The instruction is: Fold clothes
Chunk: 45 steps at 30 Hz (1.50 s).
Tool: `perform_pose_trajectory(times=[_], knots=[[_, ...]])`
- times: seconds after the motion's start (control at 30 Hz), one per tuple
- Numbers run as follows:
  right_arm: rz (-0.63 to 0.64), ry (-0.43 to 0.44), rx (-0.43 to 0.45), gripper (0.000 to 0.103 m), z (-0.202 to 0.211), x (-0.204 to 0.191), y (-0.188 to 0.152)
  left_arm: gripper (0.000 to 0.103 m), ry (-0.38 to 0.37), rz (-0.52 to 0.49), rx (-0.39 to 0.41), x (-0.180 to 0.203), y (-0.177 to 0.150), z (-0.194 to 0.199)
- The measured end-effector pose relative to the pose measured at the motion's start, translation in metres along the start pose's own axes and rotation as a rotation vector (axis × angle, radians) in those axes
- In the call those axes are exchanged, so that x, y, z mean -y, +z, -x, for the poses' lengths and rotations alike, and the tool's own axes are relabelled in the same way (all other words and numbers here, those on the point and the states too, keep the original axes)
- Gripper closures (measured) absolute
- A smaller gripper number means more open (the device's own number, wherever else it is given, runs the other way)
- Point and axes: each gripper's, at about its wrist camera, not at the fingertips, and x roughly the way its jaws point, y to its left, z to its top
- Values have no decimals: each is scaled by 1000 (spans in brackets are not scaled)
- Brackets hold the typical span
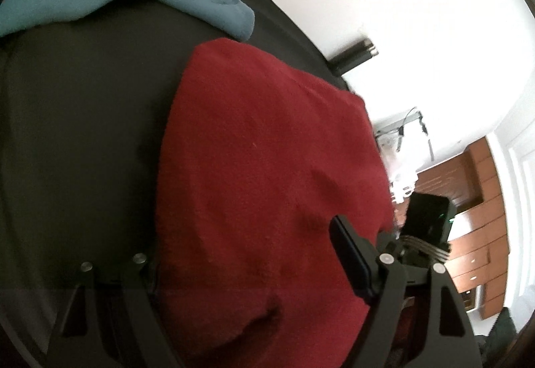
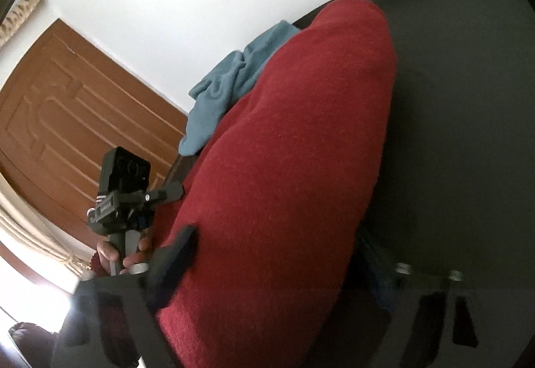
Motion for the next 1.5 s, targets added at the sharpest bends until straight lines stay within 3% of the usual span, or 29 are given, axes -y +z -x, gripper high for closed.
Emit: perform_pose_trajectory(times=[0.07, 0.17, 0.37, 0.63, 0.97, 1.2, 1.5], knots=[[2, -4, 20, 38, 8, 1, 0, 20, 7, 6, -18, 6, 0, -6], [1, -16, 52, 43, 10, 3, 9, 26, 8, 15, -55, 17, 1, -19], [-31, -83, 169, 47, 55, 31, 34, 38, -5, -13, -158, 61, 4, -71], [-88, -268, 301, 48, 147, 97, 44, 42, 24, -206, -237, 170, 15, -176], [-160, -521, 446, 50, 250, 180, 67, 44, 93, -415, -234, 287, 29, -286], [-165, -680, 485, 50, 277, 216, 97, 44, 103, -469, -236, 323, 50, -341], [-167, -790, 496, 50, 293, 251, 120, 44, 113, -512, -202, 350, 69, -387]])
